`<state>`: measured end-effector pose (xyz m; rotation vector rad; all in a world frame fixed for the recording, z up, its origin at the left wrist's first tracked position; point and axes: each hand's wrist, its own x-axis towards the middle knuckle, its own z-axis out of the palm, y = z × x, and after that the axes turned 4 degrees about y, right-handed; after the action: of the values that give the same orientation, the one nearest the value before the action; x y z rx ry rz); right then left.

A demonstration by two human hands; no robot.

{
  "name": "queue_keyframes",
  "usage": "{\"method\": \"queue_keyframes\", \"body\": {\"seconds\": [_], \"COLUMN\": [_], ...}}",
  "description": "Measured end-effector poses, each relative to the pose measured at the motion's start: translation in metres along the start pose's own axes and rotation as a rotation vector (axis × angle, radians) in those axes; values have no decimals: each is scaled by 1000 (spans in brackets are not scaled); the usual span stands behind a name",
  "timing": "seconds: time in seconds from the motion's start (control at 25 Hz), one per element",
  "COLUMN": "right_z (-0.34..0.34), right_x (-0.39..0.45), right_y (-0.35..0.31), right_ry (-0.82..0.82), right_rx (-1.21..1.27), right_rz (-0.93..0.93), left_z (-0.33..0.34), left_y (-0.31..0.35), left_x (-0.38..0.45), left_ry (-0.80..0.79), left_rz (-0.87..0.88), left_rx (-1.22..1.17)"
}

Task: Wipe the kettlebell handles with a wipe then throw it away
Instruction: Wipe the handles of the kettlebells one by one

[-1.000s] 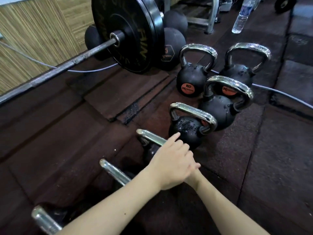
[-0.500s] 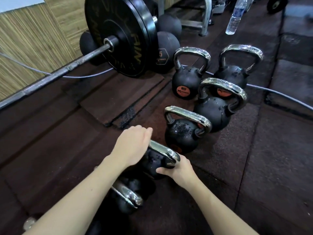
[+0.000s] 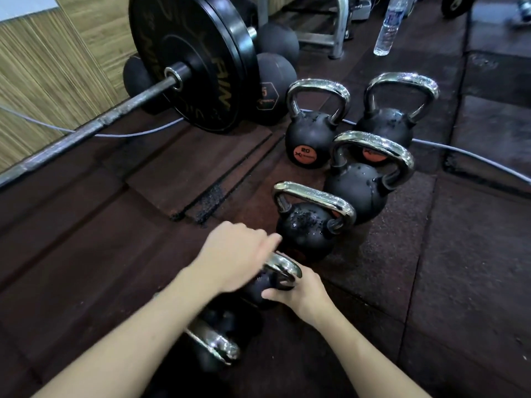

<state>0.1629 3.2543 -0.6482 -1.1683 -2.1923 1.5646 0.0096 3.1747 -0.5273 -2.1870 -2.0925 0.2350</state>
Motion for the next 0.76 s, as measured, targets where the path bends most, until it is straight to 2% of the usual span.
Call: {"method": "queue_keyframes", "body": {"seconds": [0.04,0.12,0.16,0.2,0.32,0.36,0.4,0.44,0.48,0.52,0.56,0.6,0.64,0.68,0.76], "right_z": [0,3,3,2,-1,-3,-1,3,6,6,3,7,3,6,6], "right_x": [-1,-2,0,0,-2,-8,-11,-11,-11,-11,-10,-6,-6,-3,4], "right_y": [-2,4,8,5,0,-11,-15,-17,-18,-13,-12,2,-6,0,2], "right_ry": [-8,4,12,9,0,-16,-23,-13,90,206,231,263,262,246,69], "right_rx": [26,59,89,82,30,-40,-89,-173,-147,-141,-93,-231,-246,-153,-96], "right_rz": [14,35,43,54,23,32,35,-67,-138,-133,-129,-170,-151,-112,-13], "left_z": [2,11,17,13,2,-7,-15,-14,-16,-13,-9,-5,-4,-3,-3], "left_y": [-19,-52,-52,-43,-7,9,30,51,72,87,92,86,73,57,21], "left_x": [-1,-7,-8,-7,0,9,13,19,22,22,18,16,14,10,-1], "left_ry": [-22,32,29,29,182,149,116,99,60,46,70,119,141,166,155], "left_rz": [-152,-530,-628,-633,-210,-139,-135,-122,-98,-68,-41,-31,-22,-13,-42], "left_rx": [-48,-398,-500,-462,-101,-40,-71,-104,-120,-95,-77,-87,-100,-85,-26]}}
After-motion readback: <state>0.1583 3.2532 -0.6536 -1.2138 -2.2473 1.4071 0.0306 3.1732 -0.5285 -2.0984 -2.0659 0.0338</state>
